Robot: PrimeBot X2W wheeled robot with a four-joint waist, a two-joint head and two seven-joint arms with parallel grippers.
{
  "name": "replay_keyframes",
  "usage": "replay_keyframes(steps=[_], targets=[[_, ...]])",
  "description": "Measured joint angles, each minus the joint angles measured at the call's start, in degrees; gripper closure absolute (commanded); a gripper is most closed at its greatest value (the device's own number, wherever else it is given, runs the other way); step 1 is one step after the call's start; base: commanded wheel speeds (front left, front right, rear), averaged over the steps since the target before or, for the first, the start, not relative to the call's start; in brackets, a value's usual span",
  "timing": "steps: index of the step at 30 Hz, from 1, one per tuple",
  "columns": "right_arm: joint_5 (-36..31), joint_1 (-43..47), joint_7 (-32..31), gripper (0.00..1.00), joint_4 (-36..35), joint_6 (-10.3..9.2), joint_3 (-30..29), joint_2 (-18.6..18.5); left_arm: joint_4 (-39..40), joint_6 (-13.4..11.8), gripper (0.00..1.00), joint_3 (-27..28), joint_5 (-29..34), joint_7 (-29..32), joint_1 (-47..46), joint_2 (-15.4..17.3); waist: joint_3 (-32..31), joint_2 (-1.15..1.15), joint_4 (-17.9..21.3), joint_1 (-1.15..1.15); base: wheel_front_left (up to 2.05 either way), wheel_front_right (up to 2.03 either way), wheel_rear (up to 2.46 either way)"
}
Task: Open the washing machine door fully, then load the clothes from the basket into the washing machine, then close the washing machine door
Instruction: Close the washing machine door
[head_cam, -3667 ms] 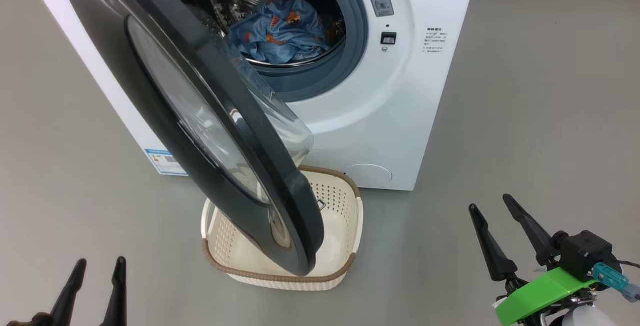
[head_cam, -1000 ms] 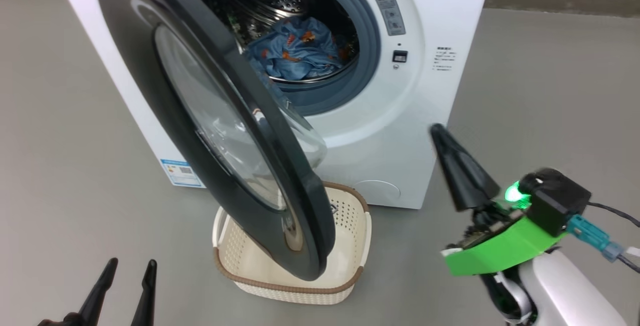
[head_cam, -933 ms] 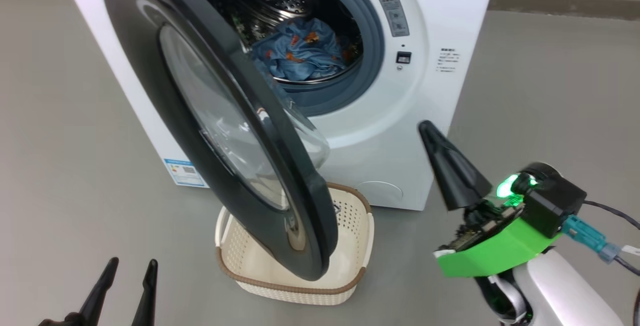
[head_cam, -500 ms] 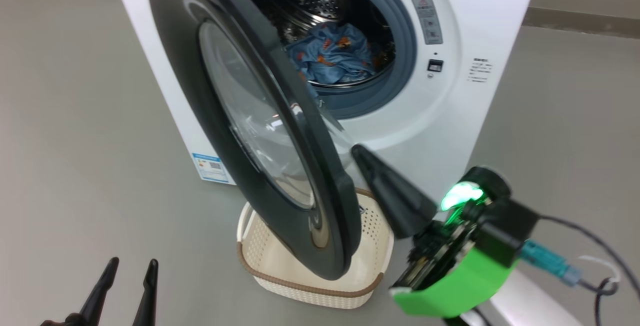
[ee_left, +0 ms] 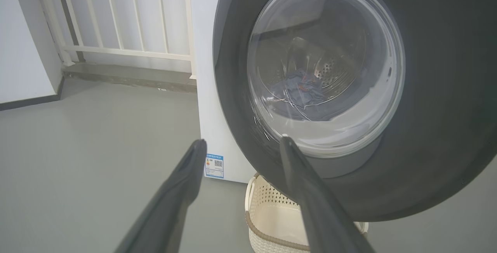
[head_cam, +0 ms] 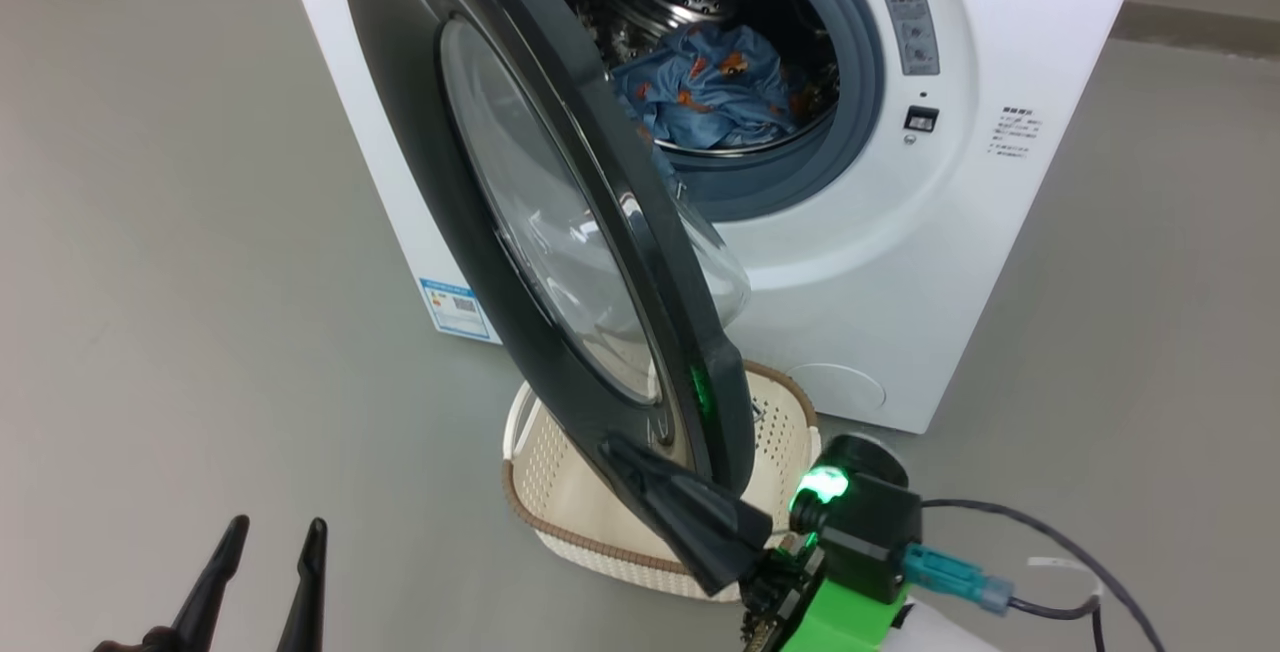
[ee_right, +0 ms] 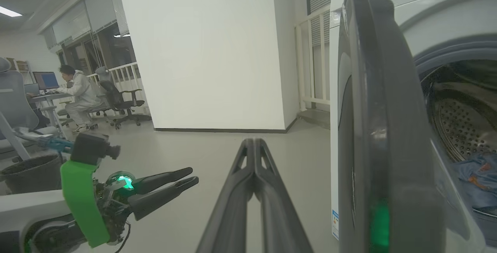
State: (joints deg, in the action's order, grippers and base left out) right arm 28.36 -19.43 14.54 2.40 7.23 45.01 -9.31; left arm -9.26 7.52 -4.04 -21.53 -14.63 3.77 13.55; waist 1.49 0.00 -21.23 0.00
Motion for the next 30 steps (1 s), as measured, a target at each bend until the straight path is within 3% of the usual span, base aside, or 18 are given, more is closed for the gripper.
replay_keyframes(steps=[11,30], targets=[[0.67,-0.03,0.0,1.0,6.61,0.0,0.74,-0.07,-0.11,0.0,0.0,-0.15,-0.16,0.0,-1.3,-0.7,2.68,0.0,-0.36,0.0,0.0,0.0,0.0],[0.67,-0.2,0.0,1.0,9.1,0.01,-2.87,1.0,-0.43,0.0,0.0,-0.77,-0.51,0.0,-2.94,-0.77,4.37,0.0,0.51,0.0,0.0,0.0,0.0]])
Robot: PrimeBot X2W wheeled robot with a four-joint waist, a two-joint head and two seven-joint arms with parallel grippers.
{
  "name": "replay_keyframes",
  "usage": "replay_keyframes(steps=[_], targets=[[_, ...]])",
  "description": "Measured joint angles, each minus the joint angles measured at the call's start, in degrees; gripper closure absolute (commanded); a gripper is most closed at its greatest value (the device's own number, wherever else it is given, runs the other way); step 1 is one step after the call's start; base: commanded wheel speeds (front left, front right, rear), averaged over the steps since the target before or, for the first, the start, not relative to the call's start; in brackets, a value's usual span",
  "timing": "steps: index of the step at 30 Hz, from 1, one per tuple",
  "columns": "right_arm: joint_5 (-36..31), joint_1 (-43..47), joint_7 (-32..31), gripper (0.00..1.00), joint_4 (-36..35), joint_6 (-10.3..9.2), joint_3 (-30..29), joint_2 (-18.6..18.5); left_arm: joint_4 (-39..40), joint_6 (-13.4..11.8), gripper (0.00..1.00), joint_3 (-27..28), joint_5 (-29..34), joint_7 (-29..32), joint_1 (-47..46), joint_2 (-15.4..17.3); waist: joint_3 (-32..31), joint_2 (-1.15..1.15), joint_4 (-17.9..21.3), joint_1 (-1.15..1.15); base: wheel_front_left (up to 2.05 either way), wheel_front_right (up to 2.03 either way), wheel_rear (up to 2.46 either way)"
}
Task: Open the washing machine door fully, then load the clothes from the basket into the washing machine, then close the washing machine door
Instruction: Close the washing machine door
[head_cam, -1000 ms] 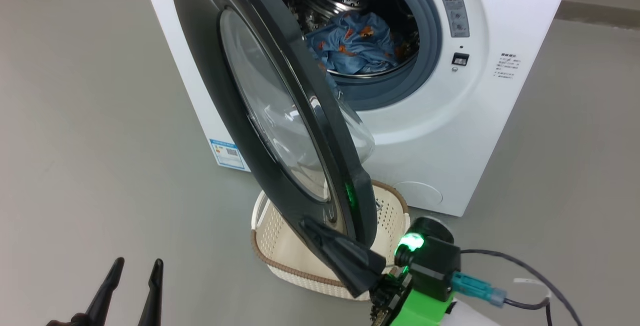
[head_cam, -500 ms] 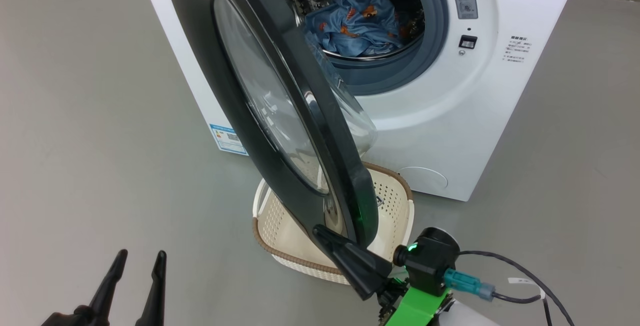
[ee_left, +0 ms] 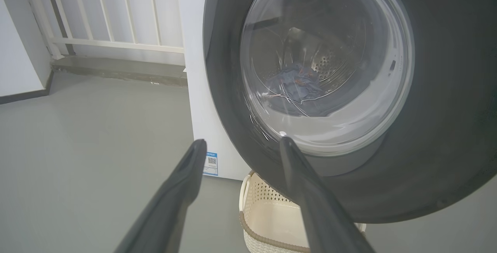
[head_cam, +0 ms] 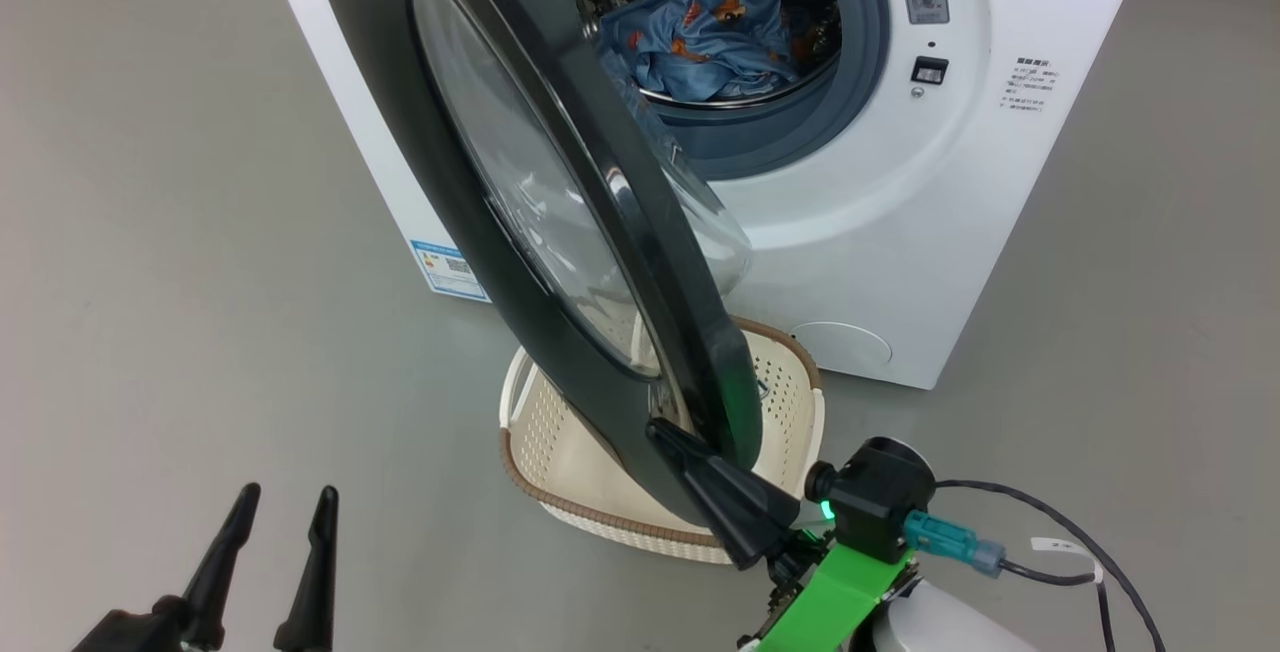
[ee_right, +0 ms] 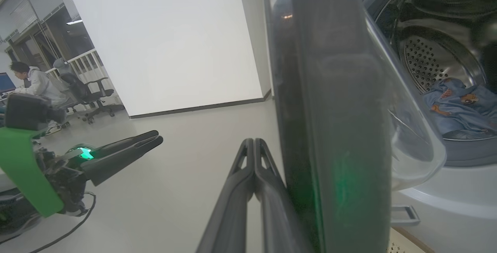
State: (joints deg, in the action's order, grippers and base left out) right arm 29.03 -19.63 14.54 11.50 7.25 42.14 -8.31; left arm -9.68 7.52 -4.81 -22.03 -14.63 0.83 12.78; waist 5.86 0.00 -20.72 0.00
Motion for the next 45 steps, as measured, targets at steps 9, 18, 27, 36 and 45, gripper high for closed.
replay_keyframes(steps=[9,18,27,36,45], targets=[[-0.45,-1.32,0.0,1.0,1.6,0.26,-4.52,-0.13,0.45,0.0,0.0,-0.64,0.0,0.0,-1.15,-0.97,1.38,0.0,0.11,0.0,0.0,0.0,0.0],[-0.88,-6.13,0.0,1.0,3.94,0.26,-11.03,-1.45,1.05,0.0,0.0,-2.14,-0.1,0.0,-4.82,-2.87,4.78,0.0,-0.23,0.0,0.0,0.0,0.0],[-1.83,-10.87,0.0,1.0,5.88,0.26,-16.14,-3.16,1.56,-0.01,0.0,-3.27,-0.63,0.0,-7.97,-3.75,8.16,0.0,-1.01,0.0,0.0,0.0,0.0],[-2.58,-15.9,0.0,1.0,7.73,0.26,-20.5,-4.66,1.82,0.0,0.0,-4.99,-1.12,0.0,-11.31,-4.47,11.62,0.0,-1.79,0.0,0.0,0.0,0.0],[-3.9,-21.02,0.0,1.0,10.18,0.26,-24.68,-6.54,2.02,0.0,0.0,-6.65,-1.92,0.0,-13.82,-4.81,14.76,0.0,-3.35,0.0,0.0,0.0,0.0]])
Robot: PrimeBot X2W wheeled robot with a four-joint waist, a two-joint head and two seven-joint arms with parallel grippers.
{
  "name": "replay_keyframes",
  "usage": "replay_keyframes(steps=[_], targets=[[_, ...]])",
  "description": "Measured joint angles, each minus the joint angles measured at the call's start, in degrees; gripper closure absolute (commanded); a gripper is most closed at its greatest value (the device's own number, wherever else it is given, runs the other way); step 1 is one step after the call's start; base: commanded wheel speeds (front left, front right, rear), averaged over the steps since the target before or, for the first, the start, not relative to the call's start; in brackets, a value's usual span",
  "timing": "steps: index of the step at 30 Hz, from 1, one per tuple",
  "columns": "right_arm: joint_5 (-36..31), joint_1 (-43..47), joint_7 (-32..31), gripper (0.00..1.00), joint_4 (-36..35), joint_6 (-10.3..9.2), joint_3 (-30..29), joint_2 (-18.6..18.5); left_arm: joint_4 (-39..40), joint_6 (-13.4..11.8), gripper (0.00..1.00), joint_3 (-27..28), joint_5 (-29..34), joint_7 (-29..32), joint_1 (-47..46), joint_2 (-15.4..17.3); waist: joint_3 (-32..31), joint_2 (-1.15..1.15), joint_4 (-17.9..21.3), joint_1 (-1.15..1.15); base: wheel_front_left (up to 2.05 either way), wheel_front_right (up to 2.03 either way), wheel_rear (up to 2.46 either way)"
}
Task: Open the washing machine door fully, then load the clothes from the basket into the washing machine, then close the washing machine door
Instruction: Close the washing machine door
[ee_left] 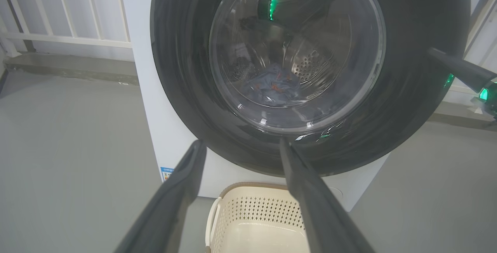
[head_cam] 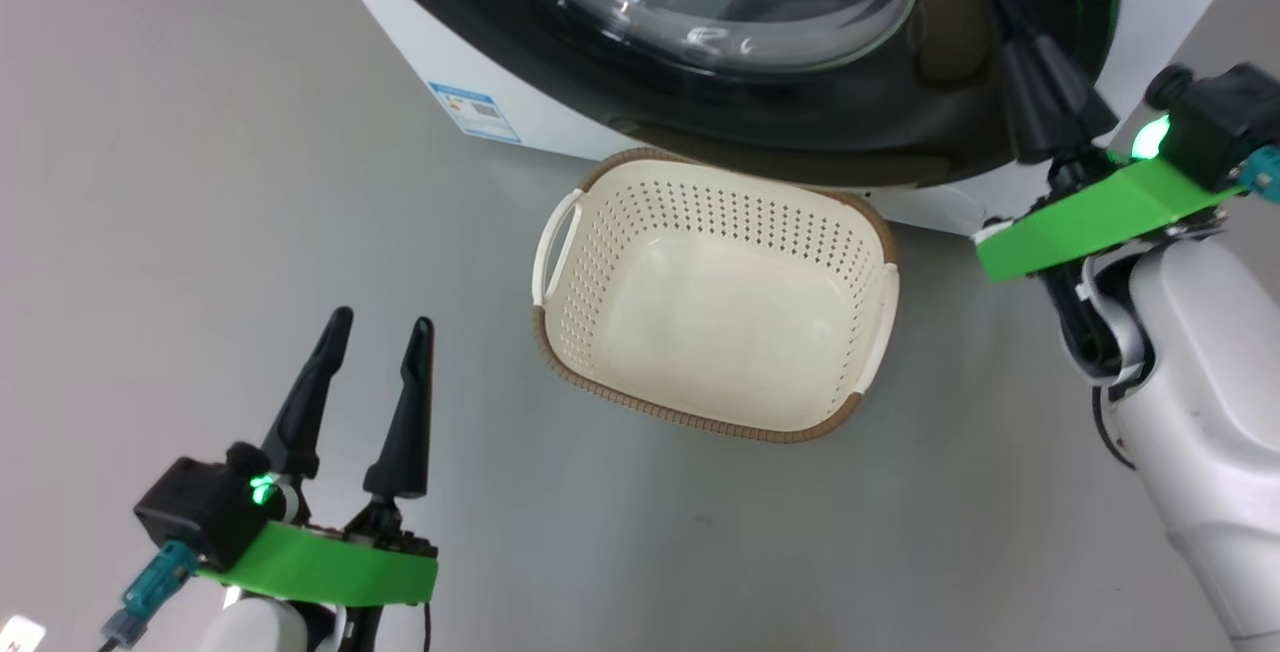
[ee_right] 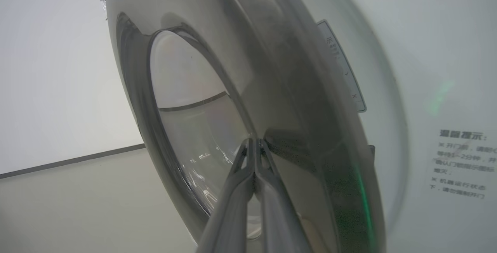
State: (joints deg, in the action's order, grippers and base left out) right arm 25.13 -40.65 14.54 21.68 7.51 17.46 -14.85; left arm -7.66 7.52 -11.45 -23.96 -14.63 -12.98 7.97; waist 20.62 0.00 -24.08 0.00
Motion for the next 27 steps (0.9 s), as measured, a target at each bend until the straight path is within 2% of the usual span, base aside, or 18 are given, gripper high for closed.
replay_keyframes(steps=[11,20,27], targets=[[-1.58,-6.52,0.0,1.0,2.68,0.0,-5.8,-0.4,0.16,0.0,0.0,-1.76,-0.91,0.0,-3.24,-0.65,3.93,0.0,-2.3,0.0,0.0,0.0,0.0],[-3.64,-8.26,0.41,1.0,3.25,0.51,-6.71,0.59,0.14,-0.01,0.0,-2.05,-1.21,0.0,-3.83,-0.97,5.54,0.0,-3.31,0.0,0.0,0.0,0.0],[-3.78,-8.05,0.19,1.0,3.36,0.41,-6.54,1.26,-0.41,0.0,0.0,-1.99,-1.22,0.0,-4.48,-0.91,4.63,0.0,-2.51,0.0,0.0,0.0,0.0]])
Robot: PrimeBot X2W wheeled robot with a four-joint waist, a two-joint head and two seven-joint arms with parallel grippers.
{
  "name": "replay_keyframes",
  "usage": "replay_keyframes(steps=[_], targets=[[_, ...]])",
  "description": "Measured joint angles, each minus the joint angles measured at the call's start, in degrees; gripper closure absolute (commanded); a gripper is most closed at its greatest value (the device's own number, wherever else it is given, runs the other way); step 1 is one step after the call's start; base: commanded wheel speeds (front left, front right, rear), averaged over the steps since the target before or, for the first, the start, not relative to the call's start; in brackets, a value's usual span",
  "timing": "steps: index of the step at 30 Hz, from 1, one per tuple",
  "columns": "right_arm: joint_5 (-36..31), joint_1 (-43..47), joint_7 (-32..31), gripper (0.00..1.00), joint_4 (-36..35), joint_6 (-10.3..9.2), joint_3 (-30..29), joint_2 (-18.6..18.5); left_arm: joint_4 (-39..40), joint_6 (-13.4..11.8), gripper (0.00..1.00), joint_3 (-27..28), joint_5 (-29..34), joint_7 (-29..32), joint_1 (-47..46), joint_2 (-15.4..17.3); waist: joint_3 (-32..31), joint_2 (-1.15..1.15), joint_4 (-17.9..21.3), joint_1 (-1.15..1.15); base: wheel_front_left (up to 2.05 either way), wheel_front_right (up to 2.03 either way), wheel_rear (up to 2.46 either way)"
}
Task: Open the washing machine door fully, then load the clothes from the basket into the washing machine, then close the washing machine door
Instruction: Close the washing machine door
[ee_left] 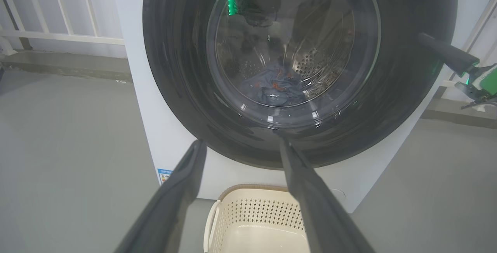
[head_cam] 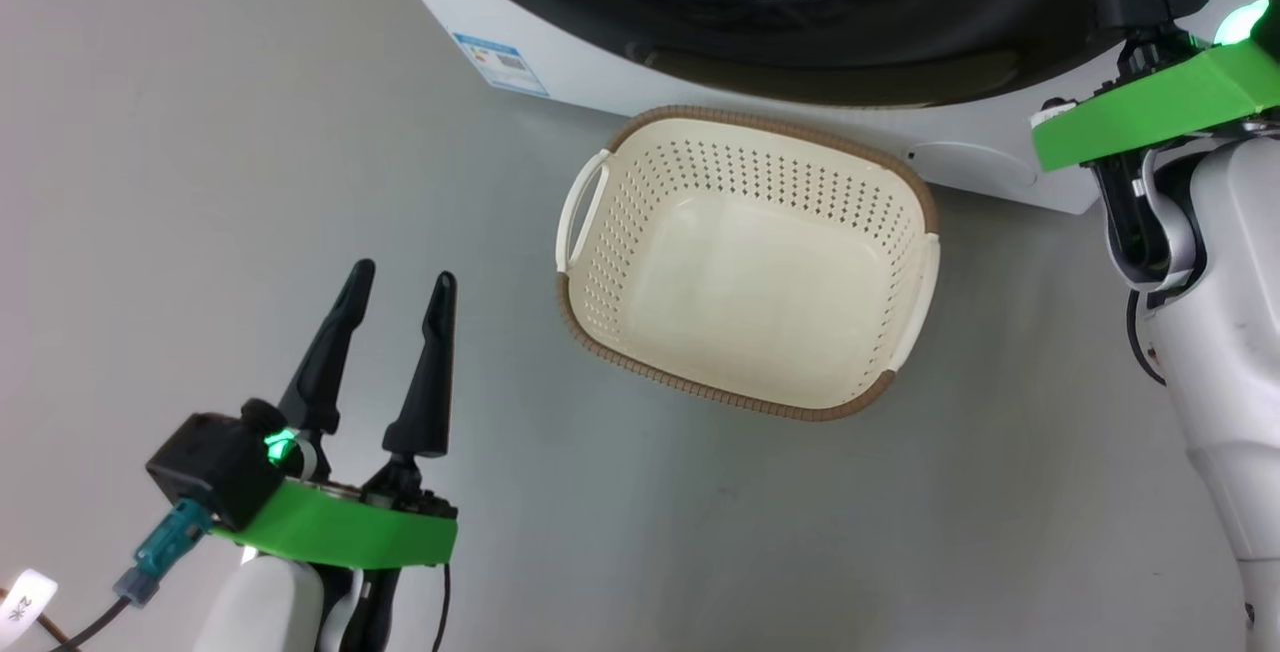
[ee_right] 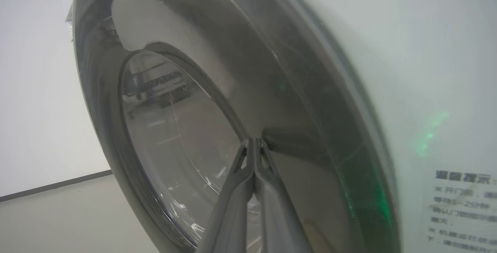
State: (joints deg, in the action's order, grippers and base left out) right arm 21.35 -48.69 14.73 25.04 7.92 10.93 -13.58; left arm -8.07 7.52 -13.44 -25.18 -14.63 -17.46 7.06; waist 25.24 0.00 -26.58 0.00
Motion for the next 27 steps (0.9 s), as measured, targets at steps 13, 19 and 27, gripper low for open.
replay_keyframes(steps=[13,19,27], targets=[[0.87,12.72,0.03,0.0,-2.85,-0.29,0.54,1.69,-2.6,0.0,0.0,1.48,0.03,0.0,1.77,2.93,-5.2,0.0,4.63,0.0,0.0,0.0,0.0],[1.03,18.12,0.02,0.0,-4.15,-0.42,-0.56,2.98,-3.6,0.0,0.0,2.79,0.1,0.0,2.87,4.56,-7.74,0.0,8.02,0.0,0.0,0.0,0.0],[2.82,24.88,0.01,0.0,-5.26,-0.42,-3.25,3.58,-5.24,0.0,0.0,4.09,0.11,0.0,5.16,6.26,-11.36,0.0,12.77,0.0,0.0,0.0,0.0]])
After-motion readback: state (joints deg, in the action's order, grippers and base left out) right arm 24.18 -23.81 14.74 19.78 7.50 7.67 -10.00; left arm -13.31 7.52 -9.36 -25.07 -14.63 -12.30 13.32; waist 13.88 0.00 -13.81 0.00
